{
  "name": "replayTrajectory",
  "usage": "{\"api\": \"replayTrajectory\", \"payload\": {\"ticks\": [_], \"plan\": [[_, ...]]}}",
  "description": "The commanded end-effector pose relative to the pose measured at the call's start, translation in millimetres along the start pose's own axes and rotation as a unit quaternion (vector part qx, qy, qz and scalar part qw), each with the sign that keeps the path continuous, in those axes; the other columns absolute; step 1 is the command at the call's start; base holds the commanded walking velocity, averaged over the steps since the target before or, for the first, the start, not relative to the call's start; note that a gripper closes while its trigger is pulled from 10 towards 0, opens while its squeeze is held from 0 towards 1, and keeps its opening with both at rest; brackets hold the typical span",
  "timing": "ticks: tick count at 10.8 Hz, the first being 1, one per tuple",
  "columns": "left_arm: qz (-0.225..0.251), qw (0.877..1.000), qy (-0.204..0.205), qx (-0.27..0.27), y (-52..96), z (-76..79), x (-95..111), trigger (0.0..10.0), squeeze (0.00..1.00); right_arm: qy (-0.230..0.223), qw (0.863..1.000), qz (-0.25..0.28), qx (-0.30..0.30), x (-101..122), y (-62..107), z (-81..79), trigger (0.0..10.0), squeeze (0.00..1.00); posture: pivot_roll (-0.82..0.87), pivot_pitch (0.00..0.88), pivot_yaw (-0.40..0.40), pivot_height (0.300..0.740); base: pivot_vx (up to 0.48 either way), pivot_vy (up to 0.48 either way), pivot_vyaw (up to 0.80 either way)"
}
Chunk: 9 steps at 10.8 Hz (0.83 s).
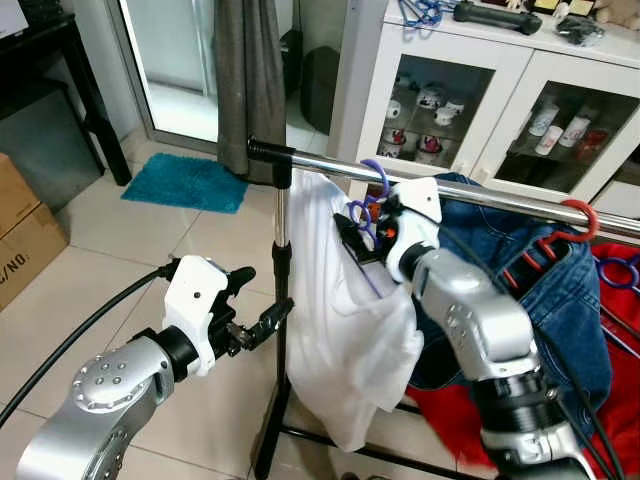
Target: Hang hanger
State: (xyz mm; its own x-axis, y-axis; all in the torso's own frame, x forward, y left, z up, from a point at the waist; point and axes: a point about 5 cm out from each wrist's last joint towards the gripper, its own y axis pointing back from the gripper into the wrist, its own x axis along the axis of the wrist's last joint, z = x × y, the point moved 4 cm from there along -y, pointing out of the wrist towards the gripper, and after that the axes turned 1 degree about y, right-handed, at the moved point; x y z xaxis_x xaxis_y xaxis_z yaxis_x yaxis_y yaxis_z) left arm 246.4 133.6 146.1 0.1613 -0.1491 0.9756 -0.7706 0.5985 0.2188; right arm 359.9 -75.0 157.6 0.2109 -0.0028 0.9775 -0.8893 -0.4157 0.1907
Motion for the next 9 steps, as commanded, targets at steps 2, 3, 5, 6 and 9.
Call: {"api": "replayTrajectory", "payload": {"ticks": [2, 3, 5, 6, 9], "plan": [[-0.003, 1.000, 0.001, -0.026, -0.4, 8.4, 0, 10.0, 0.00, -0.015, 1.000, -0.008, -0.012, 3, -0.1, 8.4, 0.0, 0.00, 0.17, 0.010, -0.077, 0.740, 0.000, 0.000, 0.00], [-0.004, 1.000, 0.001, -0.029, -1.1, 9.1, -1, 10.0, 0.00, -0.017, 1.000, -0.002, 0.001, 8, 0.4, 7.0, 0.0, 0.00, 0.16, 0.005, -0.077, 0.740, 0.000, 0.000, 0.00], [-0.007, 1.000, 0.001, -0.031, -1.9, 9.7, -3, 10.0, 0.00, -0.010, 1.000, -0.022, 0.018, 3, 0.7, 3.0, 0.0, 0.00, 0.16, 0.007, -0.078, 0.740, 0.000, 0.000, 0.00], [-0.011, 1.000, -0.002, -0.025, -2.6, 8.7, -4, 10.0, 0.00, -0.011, 0.999, -0.037, 0.024, -3, -0.6, 0.3, 0.0, 0.00, 0.16, 0.008, -0.079, 0.740, 0.000, 0.000, 0.00], [-0.024, 1.000, -0.004, -0.004, -3.1, 3.6, -8, 10.0, 0.00, -0.020, 0.998, -0.051, 0.008, -9, -6.7, 3.8, 0.0, 0.00, 0.17, 0.009, -0.079, 0.740, 0.000, 0.000, 0.00]]}}
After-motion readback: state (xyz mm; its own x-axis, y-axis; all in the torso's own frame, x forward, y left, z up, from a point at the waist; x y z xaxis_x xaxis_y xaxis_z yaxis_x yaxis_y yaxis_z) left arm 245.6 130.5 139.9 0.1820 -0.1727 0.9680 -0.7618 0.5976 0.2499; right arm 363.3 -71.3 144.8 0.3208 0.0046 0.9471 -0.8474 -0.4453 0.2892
